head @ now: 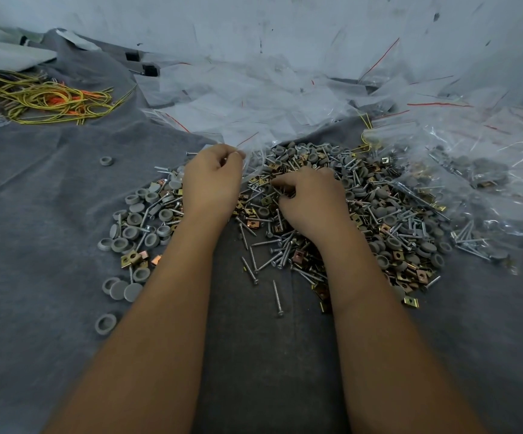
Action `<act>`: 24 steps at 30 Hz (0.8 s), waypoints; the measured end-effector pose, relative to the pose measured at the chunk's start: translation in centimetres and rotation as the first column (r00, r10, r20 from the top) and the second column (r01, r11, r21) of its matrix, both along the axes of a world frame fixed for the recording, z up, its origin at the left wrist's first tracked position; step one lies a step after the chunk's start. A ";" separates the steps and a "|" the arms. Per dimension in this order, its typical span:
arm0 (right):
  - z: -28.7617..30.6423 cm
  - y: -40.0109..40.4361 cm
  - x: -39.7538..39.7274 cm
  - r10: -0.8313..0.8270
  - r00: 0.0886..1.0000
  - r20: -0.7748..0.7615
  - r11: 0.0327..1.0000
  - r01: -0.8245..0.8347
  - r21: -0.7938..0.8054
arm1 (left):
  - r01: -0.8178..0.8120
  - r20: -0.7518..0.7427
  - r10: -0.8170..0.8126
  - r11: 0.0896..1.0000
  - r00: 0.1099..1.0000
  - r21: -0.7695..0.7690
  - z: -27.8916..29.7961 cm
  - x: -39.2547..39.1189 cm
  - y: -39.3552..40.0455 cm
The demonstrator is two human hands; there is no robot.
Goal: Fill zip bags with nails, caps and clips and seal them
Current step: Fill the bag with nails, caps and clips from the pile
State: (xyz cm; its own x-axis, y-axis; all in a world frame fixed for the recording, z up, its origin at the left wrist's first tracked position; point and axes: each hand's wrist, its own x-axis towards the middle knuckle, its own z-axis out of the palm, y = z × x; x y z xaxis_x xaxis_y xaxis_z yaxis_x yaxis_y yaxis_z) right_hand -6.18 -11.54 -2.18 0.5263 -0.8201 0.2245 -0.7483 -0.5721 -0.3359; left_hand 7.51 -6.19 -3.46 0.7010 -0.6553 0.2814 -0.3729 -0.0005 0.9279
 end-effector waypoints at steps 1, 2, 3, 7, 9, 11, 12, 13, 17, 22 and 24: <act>0.1 0.0 0.0 -0.009 1.000 0.018 1.000 0.009 -0.011 | 0.000 0.002 0.000 1.000 1.000 0.004 0.0 0.0 0.0; 0.1 0.1 0.0 -0.017 1.000 0.027 1.000 0.017 -0.021 | 0.005 0.005 -0.005 1.000 1.000 0.008 -0.1 0.0 -0.1; 0.2 0.1 0.0 -0.024 0.999 0.025 0.999 0.024 -0.027 | 0.010 0.008 -0.010 1.000 1.000 0.012 -0.1 0.0 -0.1; 0.4 0.4 0.1 -0.041 0.998 0.045 0.999 0.041 0.014 | 0.012 0.021 -0.012 1.000 1.000 0.008 -0.1 0.1 -0.1; 0.5 0.5 0.1 -0.050 0.994 0.102 0.998 0.047 0.032 | 0.011 0.037 -0.011 1.000 0.999 0.009 -0.1 0.2 -0.2; 0.6 0.5 0.0 -0.062 0.983 0.171 0.998 0.055 0.042 | 0.012 0.052 -0.013 1.000 0.999 0.010 -0.1 0.2 -0.2; 0.5 0.6 -0.1 -0.065 0.977 0.202 0.997 0.056 0.051 | 0.016 0.056 -0.016 1.000 0.998 0.009 -0.1 0.2 -0.2; 0.5 0.6 -0.1 -0.067 0.971 0.229 0.997 0.055 0.060 | 0.019 0.057 -0.019 1.000 0.998 0.008 -0.2 0.1 -0.2; 0.6 0.6 0.2 -0.051 0.937 0.345 0.998 0.056 -0.006 | 0.021 0.068 -0.022 1.000 0.997 0.021 0.0 0.1 -0.1; 0.8 0.8 0.5 -0.050 0.798 0.600 0.994 -0.022 0.111 | 0.026 0.076 -0.027 0.999 0.997 0.019 0.1 -0.1 -0.1; 0.9 1.0 0.6 -0.040 0.740 0.672 0.988 -0.069 0.135 | 0.036 0.072 -0.037 0.999 0.997 0.018 0.2 -0.1 0.0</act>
State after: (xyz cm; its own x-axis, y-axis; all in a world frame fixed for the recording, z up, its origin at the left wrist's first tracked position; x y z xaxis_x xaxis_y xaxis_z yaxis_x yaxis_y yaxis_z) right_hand -5.60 -10.49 -1.30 0.2955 -0.8648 0.4060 -0.2891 -0.4860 -0.8248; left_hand 7.42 -6.22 -3.29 0.6546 -0.6852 0.3193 -0.4387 -0.0004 0.8986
